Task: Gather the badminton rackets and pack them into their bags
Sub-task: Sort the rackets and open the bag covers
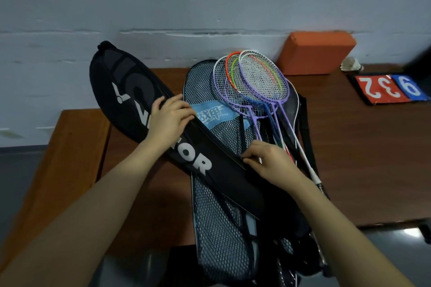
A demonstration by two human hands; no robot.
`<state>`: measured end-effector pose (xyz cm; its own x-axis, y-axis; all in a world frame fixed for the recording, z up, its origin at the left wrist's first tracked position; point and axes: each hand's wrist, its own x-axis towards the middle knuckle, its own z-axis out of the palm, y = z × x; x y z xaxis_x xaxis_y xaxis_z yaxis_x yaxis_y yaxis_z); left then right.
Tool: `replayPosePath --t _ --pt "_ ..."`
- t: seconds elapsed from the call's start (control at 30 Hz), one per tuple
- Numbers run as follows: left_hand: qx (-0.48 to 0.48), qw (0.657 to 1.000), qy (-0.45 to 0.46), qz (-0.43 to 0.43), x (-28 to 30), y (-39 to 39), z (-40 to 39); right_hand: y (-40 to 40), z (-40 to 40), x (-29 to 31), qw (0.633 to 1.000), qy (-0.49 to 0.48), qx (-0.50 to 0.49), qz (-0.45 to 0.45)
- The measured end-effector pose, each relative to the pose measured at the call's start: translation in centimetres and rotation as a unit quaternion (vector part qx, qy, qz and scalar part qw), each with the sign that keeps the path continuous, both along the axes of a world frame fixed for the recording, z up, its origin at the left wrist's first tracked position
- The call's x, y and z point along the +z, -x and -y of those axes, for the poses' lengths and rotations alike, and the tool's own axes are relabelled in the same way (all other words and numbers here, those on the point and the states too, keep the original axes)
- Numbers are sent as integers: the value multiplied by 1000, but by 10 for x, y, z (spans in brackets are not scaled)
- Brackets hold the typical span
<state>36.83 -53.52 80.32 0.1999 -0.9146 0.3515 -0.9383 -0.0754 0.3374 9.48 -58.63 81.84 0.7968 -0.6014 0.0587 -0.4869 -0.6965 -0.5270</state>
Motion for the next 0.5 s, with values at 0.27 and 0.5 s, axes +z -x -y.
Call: replayPosePath --t 0.27,0.5 --pt "-163 983 -86 12 5 76 -27 13 -16 0 996 29 -22 78" --pt "-116 989 -59 -70 -5 86 -47 15 -19 9 989 -66 -14 128"
